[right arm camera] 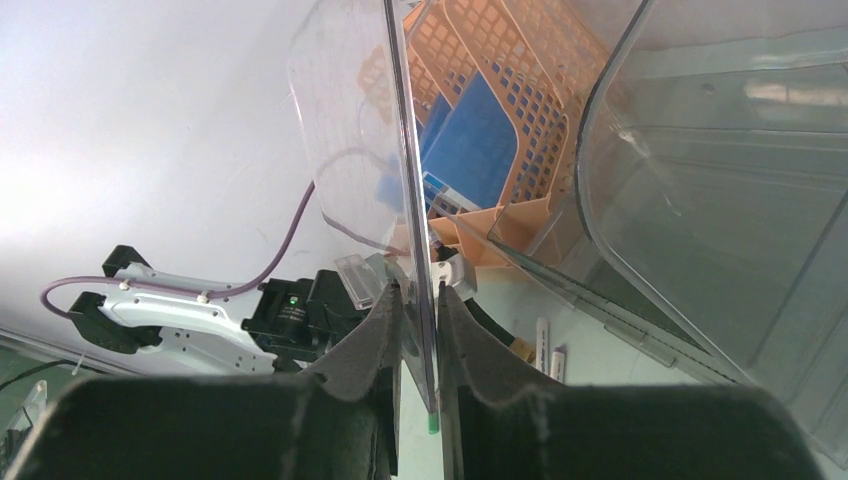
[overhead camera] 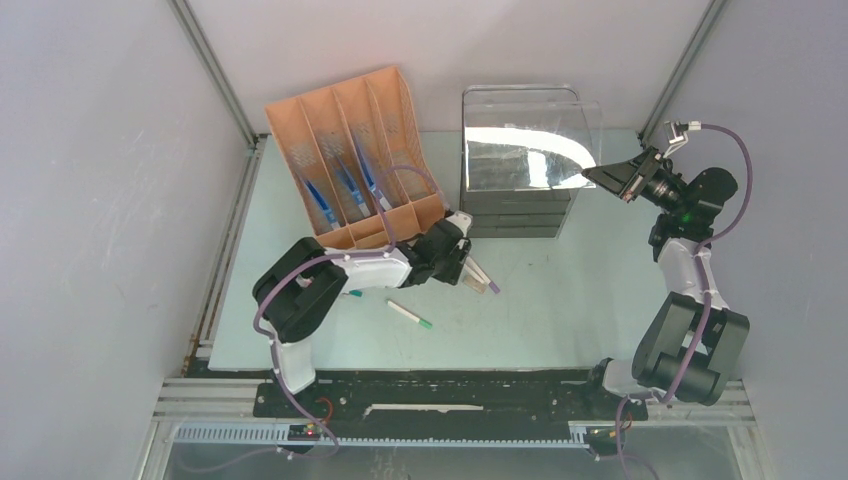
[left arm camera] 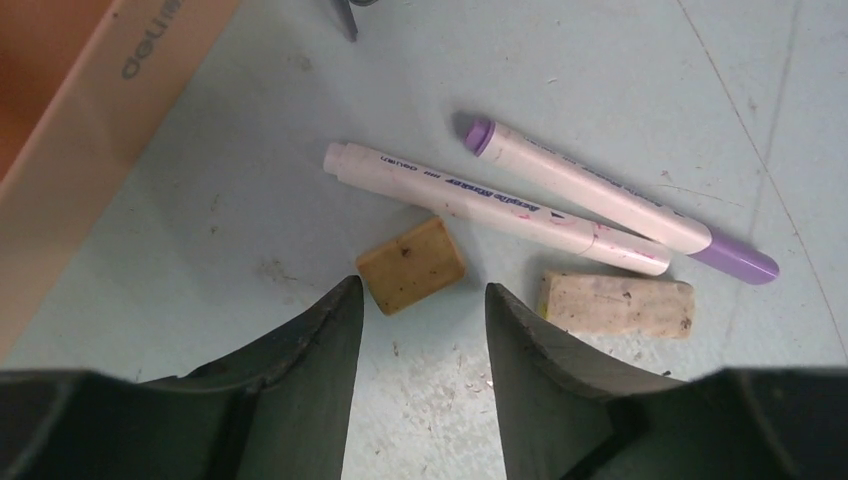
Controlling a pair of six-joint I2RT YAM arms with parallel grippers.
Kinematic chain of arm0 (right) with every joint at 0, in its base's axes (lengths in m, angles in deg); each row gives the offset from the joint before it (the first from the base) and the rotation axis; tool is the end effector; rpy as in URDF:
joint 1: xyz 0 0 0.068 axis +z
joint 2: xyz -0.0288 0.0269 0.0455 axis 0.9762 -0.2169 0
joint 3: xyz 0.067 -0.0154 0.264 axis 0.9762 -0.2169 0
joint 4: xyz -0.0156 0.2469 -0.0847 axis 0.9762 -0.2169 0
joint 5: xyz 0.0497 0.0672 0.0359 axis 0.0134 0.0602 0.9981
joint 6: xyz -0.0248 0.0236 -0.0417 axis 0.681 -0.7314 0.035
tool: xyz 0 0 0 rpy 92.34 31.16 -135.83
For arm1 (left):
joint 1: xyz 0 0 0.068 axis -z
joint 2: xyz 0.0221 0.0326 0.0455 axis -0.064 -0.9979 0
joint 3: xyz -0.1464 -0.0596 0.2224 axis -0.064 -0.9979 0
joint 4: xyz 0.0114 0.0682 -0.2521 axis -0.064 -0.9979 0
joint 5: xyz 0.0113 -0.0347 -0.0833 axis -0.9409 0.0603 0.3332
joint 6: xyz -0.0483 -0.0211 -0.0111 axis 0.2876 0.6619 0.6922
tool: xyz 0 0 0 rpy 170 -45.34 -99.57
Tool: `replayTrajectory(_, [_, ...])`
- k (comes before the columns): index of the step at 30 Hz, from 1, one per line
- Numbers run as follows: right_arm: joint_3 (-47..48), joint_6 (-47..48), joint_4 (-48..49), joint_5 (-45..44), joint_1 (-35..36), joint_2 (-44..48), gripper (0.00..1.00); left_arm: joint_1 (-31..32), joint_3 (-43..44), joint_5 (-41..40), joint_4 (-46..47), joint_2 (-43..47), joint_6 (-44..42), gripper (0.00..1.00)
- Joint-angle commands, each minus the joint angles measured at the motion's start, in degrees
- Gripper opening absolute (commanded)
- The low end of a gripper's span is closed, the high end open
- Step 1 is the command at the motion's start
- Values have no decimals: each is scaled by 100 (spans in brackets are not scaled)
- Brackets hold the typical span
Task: Organize the desk
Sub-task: Pick up the stationery from the center of the board, then place the stationery in the drawer.
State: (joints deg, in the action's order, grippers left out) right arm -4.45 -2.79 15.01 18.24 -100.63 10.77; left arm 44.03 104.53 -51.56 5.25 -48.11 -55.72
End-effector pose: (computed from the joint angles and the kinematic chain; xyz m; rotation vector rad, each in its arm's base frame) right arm 0.2853 -0.0848 0.3404 -0.1375 1.6234 1.2864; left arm 0.2582 -0.2758 0.1535 0.5809 2.3489 -0.3384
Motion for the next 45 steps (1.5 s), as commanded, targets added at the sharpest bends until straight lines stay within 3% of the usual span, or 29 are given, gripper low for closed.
replayTrajectory(1, [7,35,128,-125,-18,-17,20,67,353,-351,-204,-190,193,54])
replayTrajectory(13, [4,34,128,-107,-39,18,20,89,582,-580,-367,-426,293,53])
replayTrajectory(21, [5,32,128,-101,-40,16,20,96,428,-572,-356,-206,372,26])
replayTrajectory(26, [7,34,126,-98,-49,18,20,91,119,-502,-158,239,507,18])
replayTrajectory(38, [-41,-23,230,-107,-57,27,20,91,-1404,273,1946,1549,617,1])
replayTrajectory(45, [-45,-55,251,-108,-46,30,20,106,-2064,443,3424,2023,718,0])
